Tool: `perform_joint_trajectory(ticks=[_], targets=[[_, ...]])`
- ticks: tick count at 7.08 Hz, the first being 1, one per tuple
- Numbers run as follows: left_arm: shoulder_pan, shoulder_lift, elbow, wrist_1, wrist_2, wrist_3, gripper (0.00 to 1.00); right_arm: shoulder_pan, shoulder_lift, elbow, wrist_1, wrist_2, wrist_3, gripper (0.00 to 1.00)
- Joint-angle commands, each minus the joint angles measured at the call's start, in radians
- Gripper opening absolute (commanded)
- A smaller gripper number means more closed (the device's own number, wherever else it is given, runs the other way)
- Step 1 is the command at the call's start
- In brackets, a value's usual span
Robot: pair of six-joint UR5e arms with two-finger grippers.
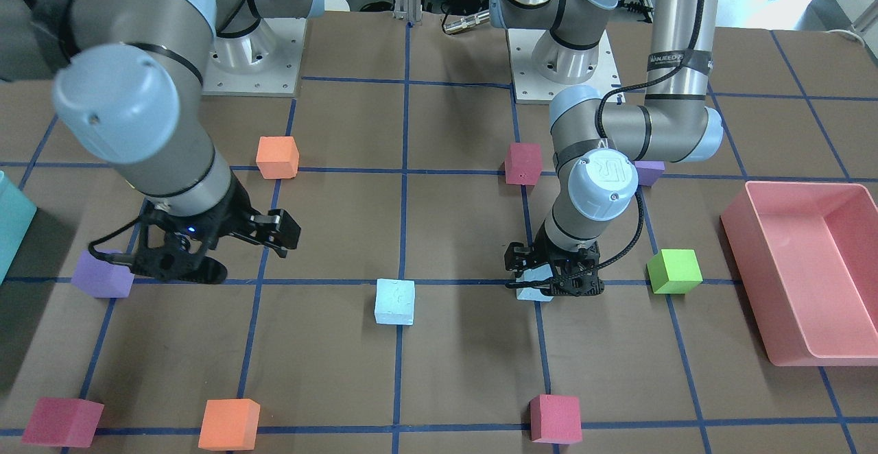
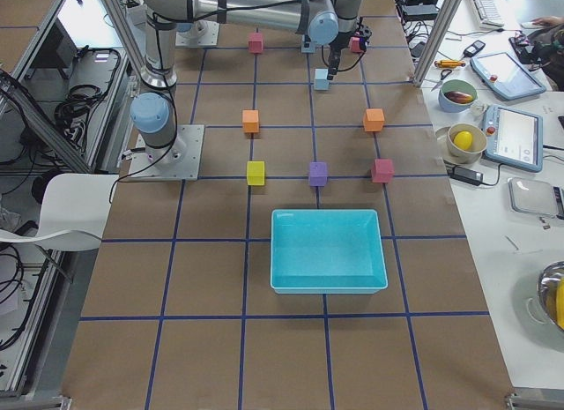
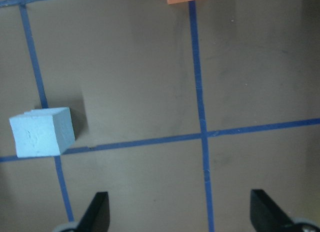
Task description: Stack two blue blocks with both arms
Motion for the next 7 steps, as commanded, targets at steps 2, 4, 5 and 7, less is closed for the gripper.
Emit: perform_joint_trajectory(ticks=[2,4,5,7], targets=[[-0.001,-0.009,0.004,0.024,-0.006,0.000,0.49,-0.065,-0.255,0.211,0.023,-0.042,-0.133,1.00],[-0.013,-0.001,0.045,0.035,-0.016,-0.035,0.49,-0.065,-0.325,0.241,0.039,-0.045,-0.128,1.00],[-0.034,-0.001,0.128,0.014,-0.048,-0.075,0.49,-0.060,-0.325,0.236,0.039,-0.045,-0.130,1.00],[-0.112,-0.024,0.329,-0.224,-0.051,-0.096,0.49,-0.063,-0.339,0.216,0.041,-0.042,-0.142,1.00]])
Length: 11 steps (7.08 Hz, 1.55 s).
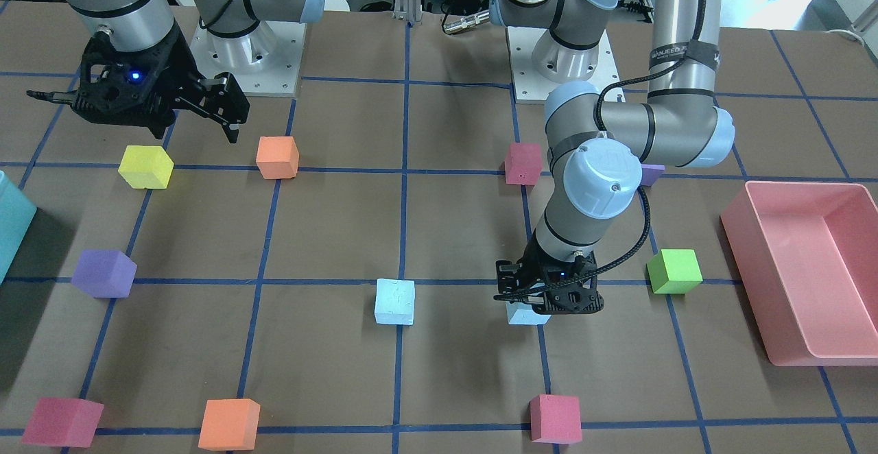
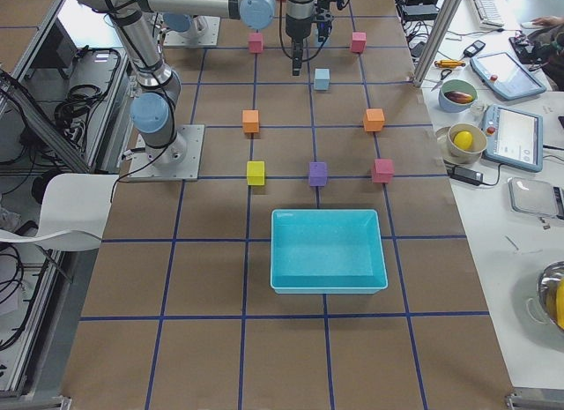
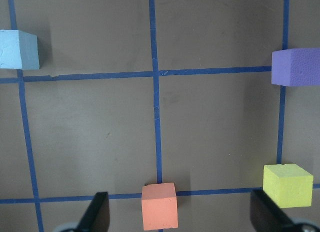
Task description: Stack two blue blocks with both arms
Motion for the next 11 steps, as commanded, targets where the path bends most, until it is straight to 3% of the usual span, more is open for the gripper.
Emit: perform_joint_trajectory(ticks=[1,5,7,11], targets=[[-0.082,-0.033,0.188,-0.225,-0.006,-0.037,0.50,-0.001,0.001,-0.029,0.027,-0.004,-0.005,1.00],[-0.251,-0.183,0.403,-0.319,0.064,-0.192,0.51,0.001,-0.001,-0.028,0.030,-0.016,-0.007,1.00],[-0.320,-0.234,0.422,-0.304,0.069,-0.283,0.51,0.001,0.001,-0.027,0.030,-0.016,-0.007,1.00],[-0.323,-0.241,0.410,-0.316,0.068,-0.268,0.51,0.006,0.001,-0.025,0.030,-0.017,-0.002,1.00]])
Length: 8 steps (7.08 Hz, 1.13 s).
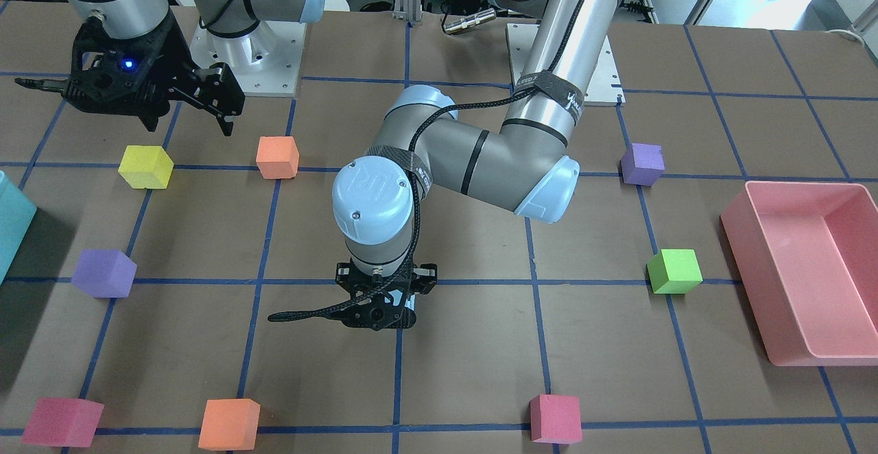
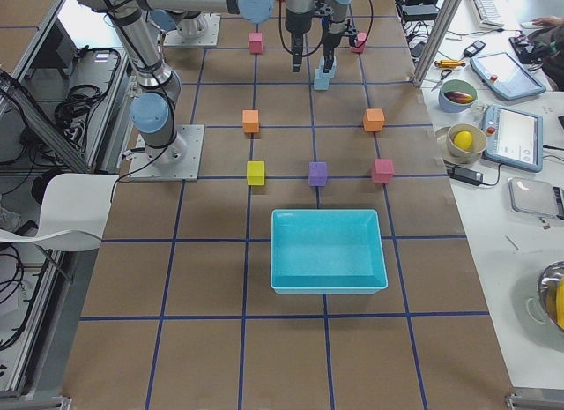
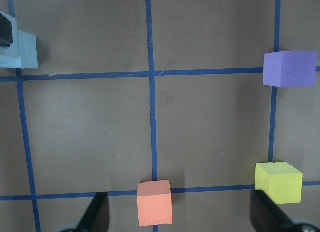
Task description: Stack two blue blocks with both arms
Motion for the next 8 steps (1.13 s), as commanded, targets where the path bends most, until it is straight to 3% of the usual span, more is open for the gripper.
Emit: perform_joint_trajectory(ticks=[1,4,5,6,8], targets=[[-0.001,0.005,-0.006,-0.006,0.000,0.003,0.51,0.000,0.000,0.000,0.000,0.000,0.001,1.00],[-0.001,0.002,-0.031,0.005,0.002,0.002,0.51,0.001,0.002,0.000,0.000,-0.002,0.001,1.00],[-0.001,0.001,-0.032,0.005,0.000,0.002,0.61,0.000,0.002,0.000,0.000,-0.002,-0.001,1.00],[0.001,0.001,-0.034,0.006,-0.003,0.002,1.00,0.000,0.002,0.000,0.000,-0.002,0.001,1.00],[0.001,0.010,-0.031,0.003,-0.006,0.002,1.00,0.001,0.005,0.000,-0.002,0.000,0.001,1.00]])
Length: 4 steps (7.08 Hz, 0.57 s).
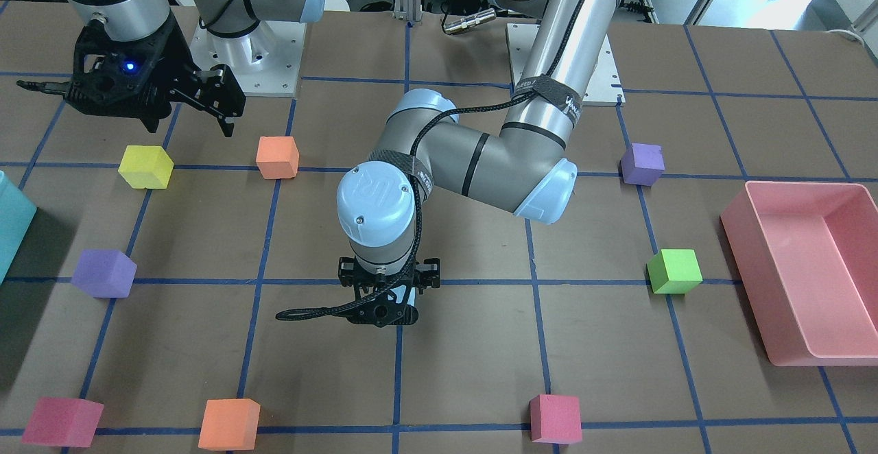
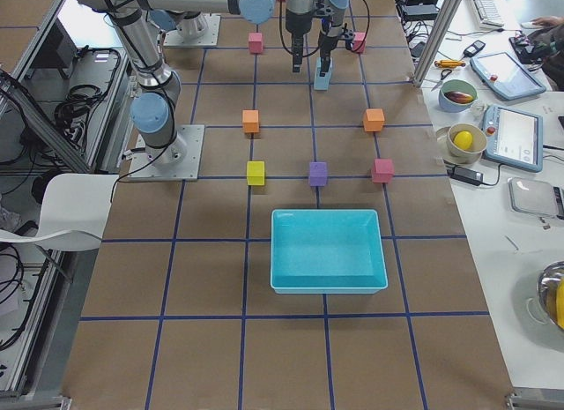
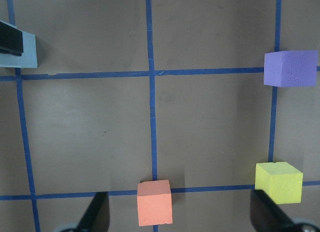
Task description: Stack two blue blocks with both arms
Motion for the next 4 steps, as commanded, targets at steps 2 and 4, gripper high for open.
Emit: perform_joint_trajectory(ticks=[2,4], targets=[[0.017,0.069,0.032,-0.073,-0.042,0.018,1.00,0.000,0.001,-0.002,-0.001,0.000,0.001,1.00],[0.107,0.192,0.139,-0.383,-0.044,0.081,1.00,-0.003,0.001,0.000,0.001,-0.003,0.001,1.00]])
